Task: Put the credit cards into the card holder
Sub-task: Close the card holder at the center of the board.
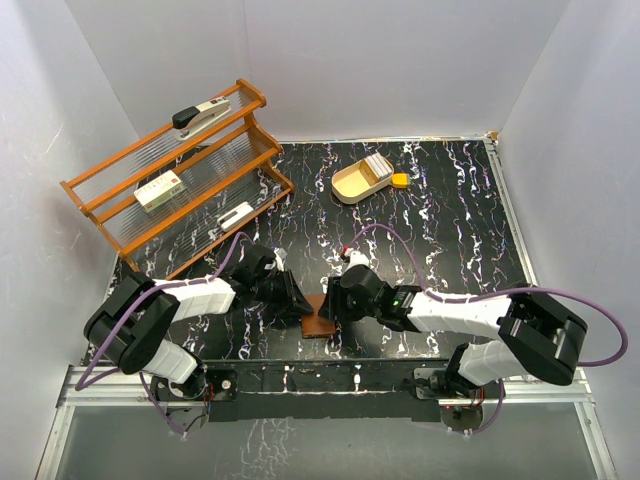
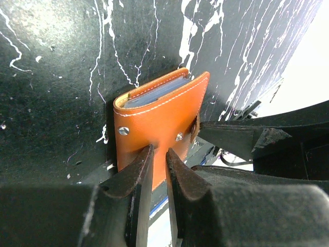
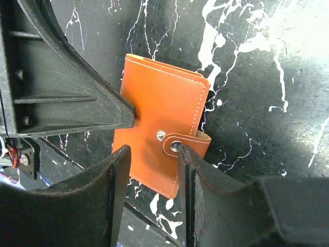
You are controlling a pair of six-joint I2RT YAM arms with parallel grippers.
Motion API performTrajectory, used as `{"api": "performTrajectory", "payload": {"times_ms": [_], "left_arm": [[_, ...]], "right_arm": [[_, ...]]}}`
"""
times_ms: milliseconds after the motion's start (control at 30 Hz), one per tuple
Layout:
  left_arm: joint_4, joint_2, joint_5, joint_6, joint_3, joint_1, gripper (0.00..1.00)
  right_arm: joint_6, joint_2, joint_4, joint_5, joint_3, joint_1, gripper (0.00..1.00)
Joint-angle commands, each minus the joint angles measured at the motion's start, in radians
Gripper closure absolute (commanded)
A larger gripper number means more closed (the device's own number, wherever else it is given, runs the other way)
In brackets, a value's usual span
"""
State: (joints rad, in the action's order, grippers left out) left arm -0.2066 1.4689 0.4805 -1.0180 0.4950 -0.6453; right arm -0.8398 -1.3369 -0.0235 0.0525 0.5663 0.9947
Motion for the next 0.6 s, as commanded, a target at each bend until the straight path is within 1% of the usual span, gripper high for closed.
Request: {"api": "performTrajectory", "payload": {"times_ms": [0,333,433,567], "left_arm": [[0.040,0.032,-0.043,0.004,-0.037,-0.013,0.84],[0.019,0.026,-0.036,-0.014,-0.052,-0.014,0.83],[0.019,0.021,-0.040,-0.018,-0.058,-0.014,0.83],[0.031,0.017,-0.049,-0.019,-0.059,-0.016,0.83]], "right_arm": [[-0.007,-0.022,0.084,-0.029,0.036,0.004,0.61],[0.004,-0.058,0.092,-0.046,0.052,0.004,0.62],[0.018,-0.043,0.064,-0.039,0.069,0.004,0.62],[0.043,0.004,-0.006,0.014,0.084,0.004,0.62]]}}
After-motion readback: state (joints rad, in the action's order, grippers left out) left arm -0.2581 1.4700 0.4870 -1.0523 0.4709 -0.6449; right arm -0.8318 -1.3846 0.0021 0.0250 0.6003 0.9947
